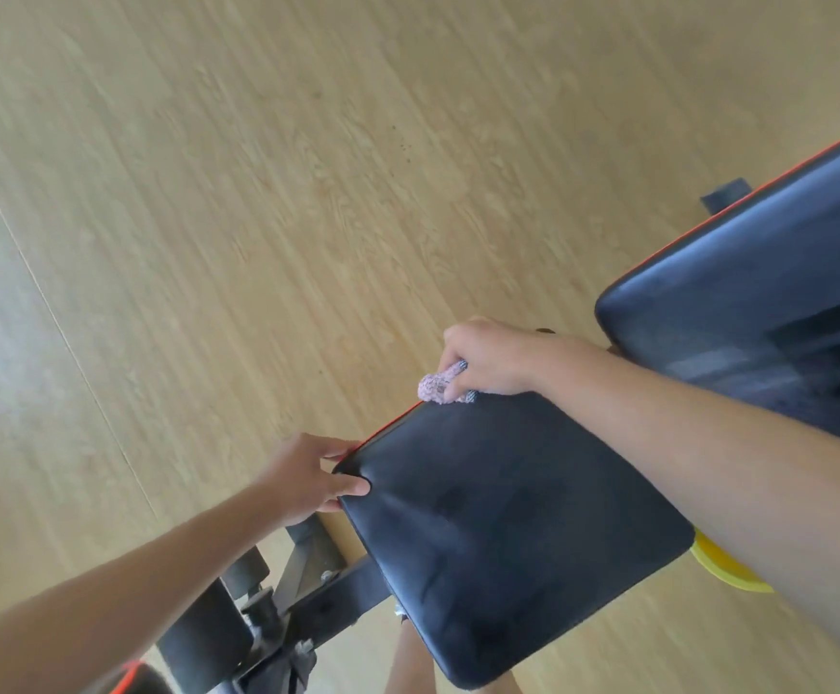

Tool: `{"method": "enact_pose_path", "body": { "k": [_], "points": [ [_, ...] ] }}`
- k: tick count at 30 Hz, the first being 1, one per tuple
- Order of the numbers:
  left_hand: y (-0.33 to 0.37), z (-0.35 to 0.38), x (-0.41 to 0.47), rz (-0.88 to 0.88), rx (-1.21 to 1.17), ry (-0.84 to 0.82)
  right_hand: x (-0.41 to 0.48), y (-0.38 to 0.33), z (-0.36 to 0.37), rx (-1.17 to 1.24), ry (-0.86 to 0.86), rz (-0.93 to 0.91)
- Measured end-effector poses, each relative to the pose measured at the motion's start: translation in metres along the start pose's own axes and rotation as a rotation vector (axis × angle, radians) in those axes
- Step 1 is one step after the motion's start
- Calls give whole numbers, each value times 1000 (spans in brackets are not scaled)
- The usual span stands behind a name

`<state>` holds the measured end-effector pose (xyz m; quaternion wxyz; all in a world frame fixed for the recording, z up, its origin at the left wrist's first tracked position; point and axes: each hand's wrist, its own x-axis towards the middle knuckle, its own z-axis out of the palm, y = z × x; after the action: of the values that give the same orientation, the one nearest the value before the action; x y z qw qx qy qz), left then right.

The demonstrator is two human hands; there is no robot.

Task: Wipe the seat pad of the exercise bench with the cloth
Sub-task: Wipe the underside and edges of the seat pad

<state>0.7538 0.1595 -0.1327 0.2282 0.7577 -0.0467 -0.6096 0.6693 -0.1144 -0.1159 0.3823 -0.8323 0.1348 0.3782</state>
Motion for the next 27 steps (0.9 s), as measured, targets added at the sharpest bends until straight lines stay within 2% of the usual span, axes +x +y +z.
{"method": "enact_pose_path", "body": {
  "k": [2,4,7,11,14,18,21,24,27],
  "points": [
    [0,0,1,1,-12,4,6,9,-5,-114,47,14],
    [-3,0,2,13,-7,-4,-10,39,-29,-129,164,124],
    [-4,0,0,25,-20,-16,-49,85,-37,-9,291,312],
    [-4,-1,-1,24,-34,-38,-99,90,41,325,582,505],
    [-6,-1,0,26,-54,-49,-148,93,104,436,749,662],
    [-9,-2,2,27,-45,-58,-175,102,121,440,731,691],
    [-10,-1,2,28,-73,-73,-133,96,89,506,795,601],
    [-8,2,2,30,-89,-62,-102,91,65,515,761,543],
    [-8,3,3,29,-82,-56,-148,111,94,581,638,685]
  ]
}}
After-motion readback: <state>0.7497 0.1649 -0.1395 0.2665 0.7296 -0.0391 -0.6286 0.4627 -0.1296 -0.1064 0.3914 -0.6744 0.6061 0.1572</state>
